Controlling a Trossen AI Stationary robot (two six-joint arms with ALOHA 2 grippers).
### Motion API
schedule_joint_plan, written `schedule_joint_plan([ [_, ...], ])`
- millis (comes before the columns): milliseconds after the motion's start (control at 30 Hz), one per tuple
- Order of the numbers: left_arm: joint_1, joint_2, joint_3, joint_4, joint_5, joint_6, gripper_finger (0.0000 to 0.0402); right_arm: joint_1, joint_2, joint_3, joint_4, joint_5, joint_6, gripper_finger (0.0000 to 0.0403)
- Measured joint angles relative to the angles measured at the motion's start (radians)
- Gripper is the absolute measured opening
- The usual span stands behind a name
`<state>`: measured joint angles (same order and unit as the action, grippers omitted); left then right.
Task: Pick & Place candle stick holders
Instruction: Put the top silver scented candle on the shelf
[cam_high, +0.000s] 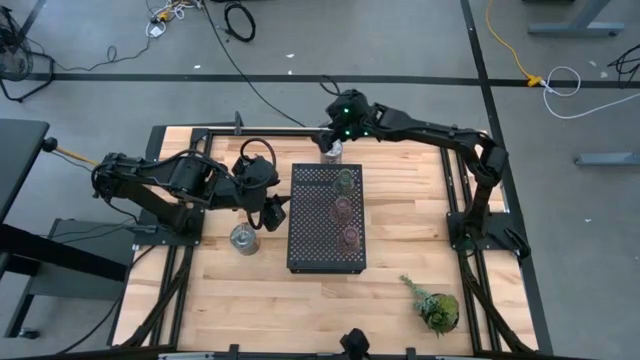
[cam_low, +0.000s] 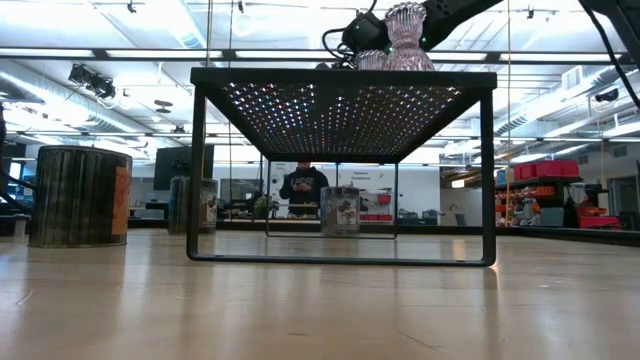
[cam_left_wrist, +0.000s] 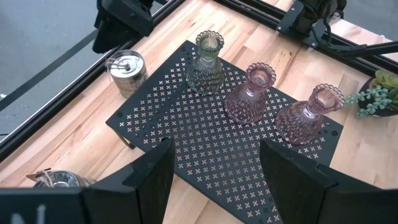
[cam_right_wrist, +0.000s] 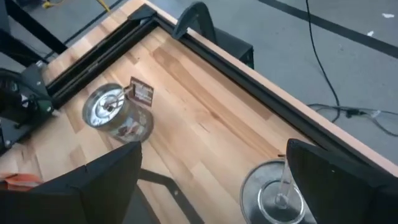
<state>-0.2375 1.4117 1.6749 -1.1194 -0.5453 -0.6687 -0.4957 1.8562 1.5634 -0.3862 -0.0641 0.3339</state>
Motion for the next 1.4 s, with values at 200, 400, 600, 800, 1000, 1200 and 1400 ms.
schedule_joint_plan([
  [200,0.0,0.0,0.0,0.001,0.0,0.0,0.0238,-0.028,0.023,0.0,-0.129,0.028,0.083,0.0396],
  [400,0.004,0.0,0.0,0.002,0.001,0.001,0.0238,-0.031,0.065,0.0,-0.148,-0.016,0.144,0.0396],
  [600,0.006,0.0,0.0,0.0,0.001,0.002,0.0238,-0.024,0.077,0.0,-0.163,0.012,0.129,0.0396],
  [800,0.005,0.0,0.0,0.0,0.001,0.01,0.0238,-0.024,0.077,0.0,-0.197,0.056,0.115,0.0396],
  [1000,0.005,0.0,0.0,0.0,0.001,0.025,0.0238,-0.018,0.089,0.0,-0.217,0.078,0.105,0.0396],
  [1200,0.005,0.0,0.0,0.001,0.001,0.026,0.0238,-0.018,0.106,0.0,-0.2,0.056,0.122,0.0396],
  [1400,0.005,0.0,0.0,0.001,0.001,0.026,0.0238,-0.018,0.133,0.003,-0.19,0.066,0.114,0.0396],
])
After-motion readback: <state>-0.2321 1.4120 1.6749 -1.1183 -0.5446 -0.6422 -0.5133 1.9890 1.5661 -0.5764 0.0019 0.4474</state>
